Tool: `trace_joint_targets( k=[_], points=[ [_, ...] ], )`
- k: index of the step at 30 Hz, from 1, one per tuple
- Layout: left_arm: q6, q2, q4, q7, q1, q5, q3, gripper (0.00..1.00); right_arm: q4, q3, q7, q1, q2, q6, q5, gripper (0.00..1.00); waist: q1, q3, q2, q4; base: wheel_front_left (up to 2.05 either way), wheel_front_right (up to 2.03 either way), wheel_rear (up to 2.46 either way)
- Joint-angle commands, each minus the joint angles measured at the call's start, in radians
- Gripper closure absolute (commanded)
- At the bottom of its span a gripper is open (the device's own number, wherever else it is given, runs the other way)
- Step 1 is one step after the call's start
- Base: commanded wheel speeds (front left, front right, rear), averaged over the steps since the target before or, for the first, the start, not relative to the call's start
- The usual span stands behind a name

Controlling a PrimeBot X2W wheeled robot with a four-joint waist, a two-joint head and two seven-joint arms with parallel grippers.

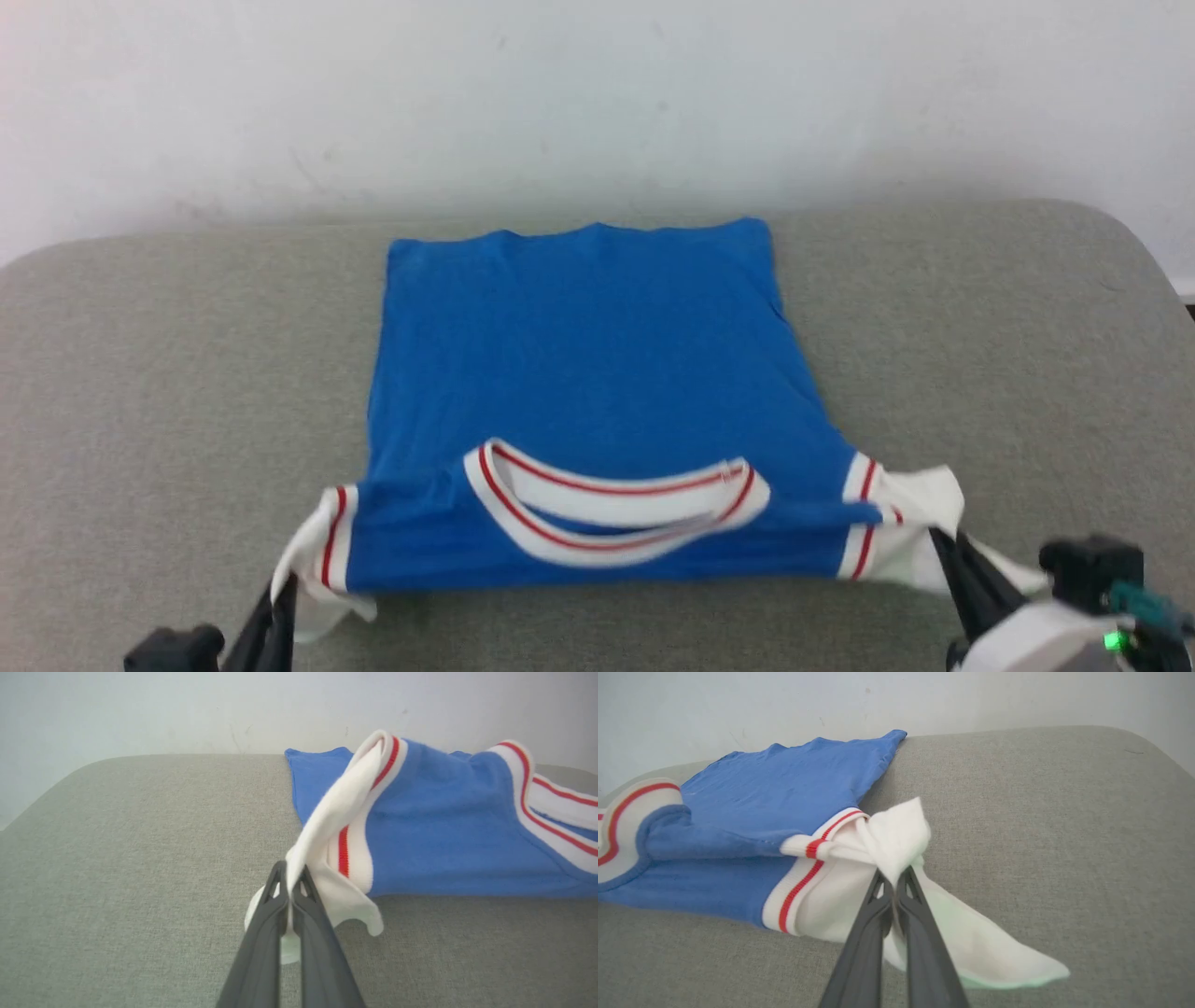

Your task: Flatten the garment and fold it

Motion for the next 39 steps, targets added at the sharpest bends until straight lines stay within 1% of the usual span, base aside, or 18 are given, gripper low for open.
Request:
trace_joint_targets(
  k=[1, 6, 8, 10, 11, 12, 13, 16, 19, 21, 23, 26, 30, 33, 39],
  points=[
    [0.008, 0.010, -0.006, 0.004, 0.014, 0.003, 0.004, 1.00, -0.016, -0.015, 0.008, 0.021, 0.008, -0.002, -0.008, 1.00, 0.0003, -0.015, -0.0001, 0.017, 0.00, 0.00, 0.00],
    [0.006, 0.021, -0.030, 0.072, 0.089, -0.003, -0.028, 1.00, -0.149, -0.092, 0.097, 0.194, 0.082, -0.002, -0.083, 1.00, 0.0003, -0.019, -0.0001, 0.032, 0.00, 0.00, 0.00],
    [0.005, 0.024, -0.037, 0.085, 0.110, -0.006, -0.036, 1.00, -0.169, -0.108, 0.125, 0.246, 0.101, -0.002, -0.105, 1.00, 0.0003, -0.018, -0.0001, 0.037, 0.00, 0.00, 0.00],
    [0.003, 0.022, -0.037, 0.084, 0.125, -0.017, -0.033, 1.00, -0.175, -0.104, 0.151, 0.280, 0.117, -0.002, -0.101, 1.00, 0.0003, -0.016, -0.0001, 0.038, 0.00, 0.00, 0.00],
    [0.001, 0.023, -0.035, 0.079, 0.129, -0.023, -0.029, 1.00, -0.179, -0.094, 0.164, 0.289, 0.119, -0.002, -0.104, 0.89, 0.0003, -0.016, -0.0001, 0.038, 0.00, 0.00, 0.00],
    [0.000, 0.018, -0.033, 0.071, 0.130, -0.031, -0.025, 1.00, -0.186, -0.084, 0.170, 0.295, 0.121, -0.002, -0.104, 0.58, 0.0003, -0.014, -0.0001, 0.039, 0.00, 0.00, 0.00],
    [0.001, 0.010, -0.033, 0.062, 0.129, -0.036, -0.024, 1.00, -0.197, -0.076, 0.174, 0.296, 0.123, -0.002, -0.091, 0.00, 0.0003, -0.012, -0.0001, 0.040, 0.00, 0.00, 0.00],
    [-0.002, -0.005, -0.030, 0.036, 0.117, -0.049, -0.021, 1.00, -0.258, -0.075, 0.149, 0.276, 0.122, -0.002, -0.070, 0.00, 0.0003, -0.007, -0.0001, 0.049, 0.00, 0.00, 0.00],
    [-0.011, -0.011, -0.024, 0.017, 0.099, -0.057, -0.020, 1.00, -0.319, -0.110, 0.119, 0.227, 0.118, -0.002, -0.083, 0.00, 0.0003, 0.005, -0.0001, 0.063, 0.00, 0.00, 0.00],
    [-0.011, -0.019, -0.021, 0.001, 0.086, -0.061, -0.018, 1.00, -0.331, -0.138, 0.117, 0.170, 0.121, -0.002, -0.092, 0.00, 0.0003, 0.018, -0.0001, 0.074, 0.00, 0.00, 0.00],
    [-0.009, -0.031, -0.022, -0.016, 0.072, -0.065, -0.017, 1.00, -0.313, -0.163, 0.127, 0.089, 0.122, -0.002, -0.093, 0.00, 0.0003, 0.037, -0.0001, 0.085, 0.00, 0.00, 0.00],
    [-0.016, -0.045, -0.024, -0.039, 0.040, -0.065, -0.025, 1.00, -0.208, -0.190, 0.170, -0.069, 0.102, -0.002, -0.074, 0.00, 0.0003, 0.076, -0.0001, 0.114, 0.00, 0.00, 0.00],
    [-0.027, -0.067, -0.023, -0.072, -0.009, -0.062, -0.043, 1.00, 0.006, -0.212, 0.214, -0.299, 0.054, -0.002, -0.026, 0.00, 0.0003, 0.137, -0.0001, 0.160, 0.00, 0.00, 0.00],
    [-0.030, -0.091, -0.024, -0.089, -0.049, -0.061, -0.060, 1.00, 0.172, -0.189, 0.267, -0.462, -0.001, -0.002, -0.013, 0.00, 0.0003, 0.187, -0.0001, 0.199, 0.00, 0.00, 0.00],
    [-0.036, -0.140, -0.031, -0.119, -0.120, -0.056, -0.098, 1.00, 0.453, -0.153, 0.368, -0.730, -0.064, -0.002, 0.014, 0.00, 0.0003, 0.268, -0.0001, 0.264, 0.00, 0.00, 0.00]
  ],
)
